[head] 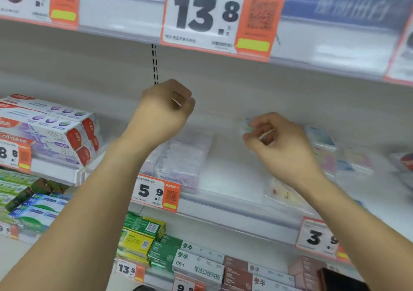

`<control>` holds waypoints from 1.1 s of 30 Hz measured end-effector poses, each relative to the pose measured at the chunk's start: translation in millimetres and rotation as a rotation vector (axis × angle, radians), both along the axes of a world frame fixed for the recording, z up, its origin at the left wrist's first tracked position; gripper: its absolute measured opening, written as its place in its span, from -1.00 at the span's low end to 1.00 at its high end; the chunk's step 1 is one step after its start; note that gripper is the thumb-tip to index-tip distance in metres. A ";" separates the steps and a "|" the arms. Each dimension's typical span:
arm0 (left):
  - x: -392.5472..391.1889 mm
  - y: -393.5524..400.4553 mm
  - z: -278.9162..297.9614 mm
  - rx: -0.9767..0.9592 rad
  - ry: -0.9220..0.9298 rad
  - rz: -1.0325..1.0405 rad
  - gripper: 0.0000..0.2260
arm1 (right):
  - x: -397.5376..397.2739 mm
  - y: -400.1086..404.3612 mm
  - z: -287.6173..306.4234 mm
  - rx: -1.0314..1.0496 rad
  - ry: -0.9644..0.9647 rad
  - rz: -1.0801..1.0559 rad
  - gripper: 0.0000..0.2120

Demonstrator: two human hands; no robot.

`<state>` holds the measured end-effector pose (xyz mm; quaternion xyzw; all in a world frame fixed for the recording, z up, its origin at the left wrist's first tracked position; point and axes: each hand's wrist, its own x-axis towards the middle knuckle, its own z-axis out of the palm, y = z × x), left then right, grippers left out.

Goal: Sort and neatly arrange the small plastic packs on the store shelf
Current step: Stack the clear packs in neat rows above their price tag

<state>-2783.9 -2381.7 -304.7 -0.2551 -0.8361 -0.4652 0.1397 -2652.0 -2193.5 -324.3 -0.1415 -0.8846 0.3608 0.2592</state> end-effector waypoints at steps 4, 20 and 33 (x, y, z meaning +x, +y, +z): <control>52.2 50.7 -11.5 -0.135 0.024 -0.240 -0.93 | 59.1 48.9 1.7 0.152 0.013 -0.080 -0.92; 128.3 156.5 -82.5 -0.456 -0.048 -0.423 -0.27 | 150.6 140.1 -66.7 0.202 -0.351 0.028 -0.30; 117.5 151.7 -80.6 -0.248 -0.082 -0.261 -0.47 | 148.9 156.6 -66.7 0.102 -0.252 -0.134 -0.36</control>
